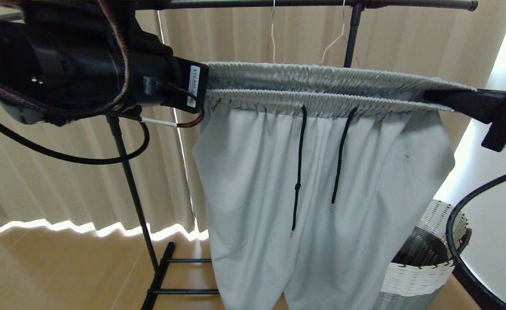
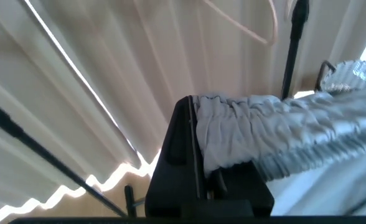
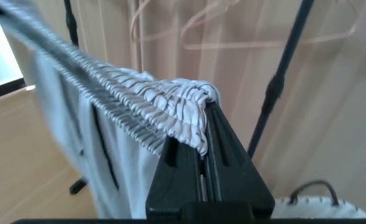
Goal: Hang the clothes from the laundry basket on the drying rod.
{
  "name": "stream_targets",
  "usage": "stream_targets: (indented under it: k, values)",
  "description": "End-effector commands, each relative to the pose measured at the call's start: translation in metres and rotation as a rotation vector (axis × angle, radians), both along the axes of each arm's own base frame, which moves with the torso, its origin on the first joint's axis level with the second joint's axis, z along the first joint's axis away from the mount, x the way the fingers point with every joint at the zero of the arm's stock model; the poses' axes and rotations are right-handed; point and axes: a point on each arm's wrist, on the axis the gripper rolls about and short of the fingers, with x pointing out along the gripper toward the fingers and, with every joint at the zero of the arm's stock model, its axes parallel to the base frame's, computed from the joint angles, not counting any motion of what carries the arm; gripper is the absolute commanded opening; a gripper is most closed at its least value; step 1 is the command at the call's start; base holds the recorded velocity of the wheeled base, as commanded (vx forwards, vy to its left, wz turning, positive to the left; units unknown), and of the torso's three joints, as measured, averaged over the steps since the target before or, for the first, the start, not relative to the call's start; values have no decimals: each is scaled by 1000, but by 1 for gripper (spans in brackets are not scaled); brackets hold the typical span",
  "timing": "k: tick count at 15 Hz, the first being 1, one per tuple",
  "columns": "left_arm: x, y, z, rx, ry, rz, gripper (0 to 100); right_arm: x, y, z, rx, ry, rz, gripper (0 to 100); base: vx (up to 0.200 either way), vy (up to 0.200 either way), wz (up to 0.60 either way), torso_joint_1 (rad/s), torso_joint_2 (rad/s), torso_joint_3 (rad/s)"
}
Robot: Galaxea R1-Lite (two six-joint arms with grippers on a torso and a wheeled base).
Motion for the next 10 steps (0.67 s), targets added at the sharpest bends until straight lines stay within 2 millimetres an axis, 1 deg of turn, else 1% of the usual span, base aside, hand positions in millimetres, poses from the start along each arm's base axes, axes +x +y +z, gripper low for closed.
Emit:
stream_targets:
  k: [1,2,5,8,10]
  values:
    - [-19,14,8,-11,-8,-20,0,23,8,2,1,20,2,0,0,0,0,0,0,0]
    - [-24,17,2,0,16,-57,0,30,11,9,35,19,5,0,0,0,0,0,0,0]
    - [-38,26,-1,-6,27,-139,0,51,19,18,82,23,6,0,0,0,0,0,0,0]
    - [-50,33,-7,23,28,-257,0,68,25,24,93,-5,7,0,0,0,0,0,0,0]
    - [-63,36,-7,1,17,-362,0,80,29,27,105,-45,10,0,0,0,0,0,0,0]
